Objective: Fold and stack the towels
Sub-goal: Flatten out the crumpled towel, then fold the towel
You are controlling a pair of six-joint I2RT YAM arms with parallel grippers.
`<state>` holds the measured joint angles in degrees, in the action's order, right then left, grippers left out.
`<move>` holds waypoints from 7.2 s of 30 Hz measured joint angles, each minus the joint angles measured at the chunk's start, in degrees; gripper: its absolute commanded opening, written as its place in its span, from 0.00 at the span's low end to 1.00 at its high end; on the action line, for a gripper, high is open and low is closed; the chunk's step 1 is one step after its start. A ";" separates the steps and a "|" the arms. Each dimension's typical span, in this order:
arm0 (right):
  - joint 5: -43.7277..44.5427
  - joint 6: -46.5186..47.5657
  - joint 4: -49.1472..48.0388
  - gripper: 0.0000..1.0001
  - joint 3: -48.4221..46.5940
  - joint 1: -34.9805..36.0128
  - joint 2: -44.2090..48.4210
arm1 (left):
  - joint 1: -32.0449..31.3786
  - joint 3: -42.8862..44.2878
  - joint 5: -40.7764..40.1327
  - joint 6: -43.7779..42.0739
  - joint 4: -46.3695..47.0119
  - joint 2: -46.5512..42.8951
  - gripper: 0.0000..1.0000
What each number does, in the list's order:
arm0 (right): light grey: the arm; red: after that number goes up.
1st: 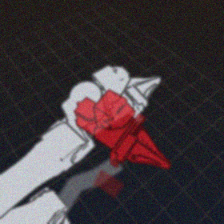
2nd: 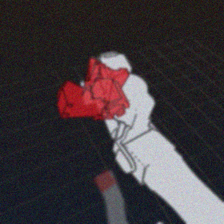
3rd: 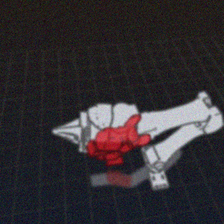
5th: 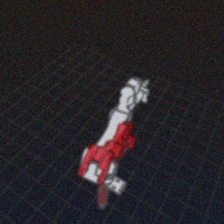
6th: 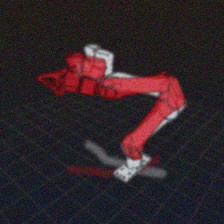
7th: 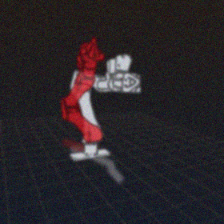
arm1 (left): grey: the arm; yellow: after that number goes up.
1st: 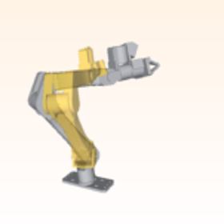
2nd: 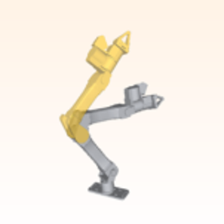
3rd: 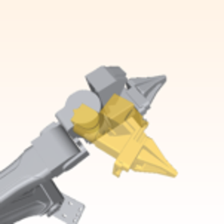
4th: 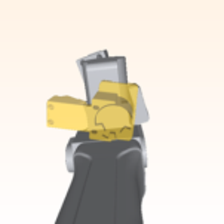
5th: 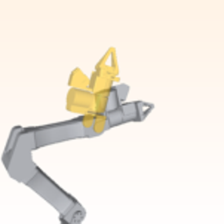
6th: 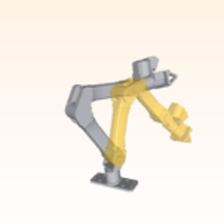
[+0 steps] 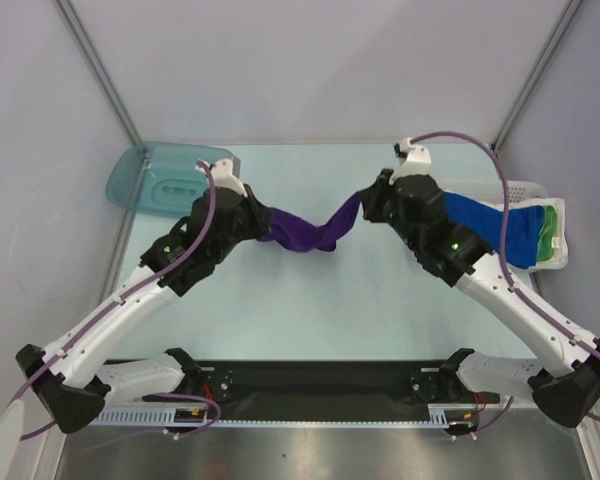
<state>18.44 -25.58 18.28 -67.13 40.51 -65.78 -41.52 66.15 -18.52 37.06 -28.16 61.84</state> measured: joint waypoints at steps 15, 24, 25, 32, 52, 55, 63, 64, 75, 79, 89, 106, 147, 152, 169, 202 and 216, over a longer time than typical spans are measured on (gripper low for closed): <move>0.44 16.92 -3.50 0.00 -23.50 -1.03 -3.37 | 2.49 23.43 -6.25 -20.92 6.97 3.04 0.00; 2.14 30.01 -9.22 0.00 -31.21 5.40 -2.67 | 2.49 32.63 -0.72 -30.82 13.75 3.80 0.00; 2.23 31.34 -9.79 0.00 -31.67 6.19 -2.56 | 2.49 33.33 0.13 -31.58 14.23 3.89 0.00; 3.43 38.05 -12.76 0.00 -33.70 11.76 -1.60 | 2.49 34.01 6.19 -33.77 16.96 2.10 0.00; 10.27 43.12 -17.46 0.00 -25.00 11.58 -2.36 | 10.23 19.74 12.87 -25.46 22.51 -1.16 0.00; 8.74 42.23 -15.91 0.00 -24.41 10.25 -2.80 | 10.64 18.29 14.73 -25.05 21.18 1.62 0.00; 5.92 42.14 -15.61 0.00 -24.41 10.91 -0.31 | 10.69 17.79 23.98 -25.27 22.97 -2.43 0.00; 5.95 42.21 -15.47 0.00 -24.41 11.23 0.28 | 10.69 17.79 25.42 -25.35 23.47 -3.21 0.00; 10.08 47.34 -15.43 0.00 -24.44 23.30 5.55 | 9.29 16.52 36.24 -25.77 25.53 -8.46 0.00; 14.64 52.15 -16.72 0.00 -24.87 30.42 5.62 | 8.96 16.85 37.20 -26.14 25.40 -9.03 0.00; 8.63 49.88 -16.76 0.00 -29.40 14.05 -1.14 | 13.51 18.78 35.19 -23.93 28.63 -1.90 0.00; -32.35 9.94 -23.76 0.00 -35.34 -32.50 -52.68 | 27.76 33.24 38.99 -8.96 45.72 62.38 0.04; -37.31 -3.34 -3.54 0.00 -13.07 -35.34 -41.62 | 24.06 11.30 33.09 -1.95 28.83 50.01 0.13; -36.83 -3.30 -2.27 0.00 -5.57 -34.21 -36.52 | 21.97 5.44 31.87 -0.94 25.70 46.56 0.17; -32.83 -3.15 -1.95 0.00 10.56 -29.53 -24.48 | 19.61 -7.19 30.36 0.92 21.62 34.88 0.34; -31.17 -3.19 -4.13 0.00 10.75 -29.86 -26.12 | 19.17 0.66 25.16 1.99 20.33 47.91 0.27; -31.19 -3.17 -4.59 0.00 10.75 -29.86 -26.58 | 19.15 1.18 25.20 2.03 20.33 48.89 0.17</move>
<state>-12.75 -28.75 13.69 -56.38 10.66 -92.36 -22.37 67.33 6.68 39.09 -7.84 110.74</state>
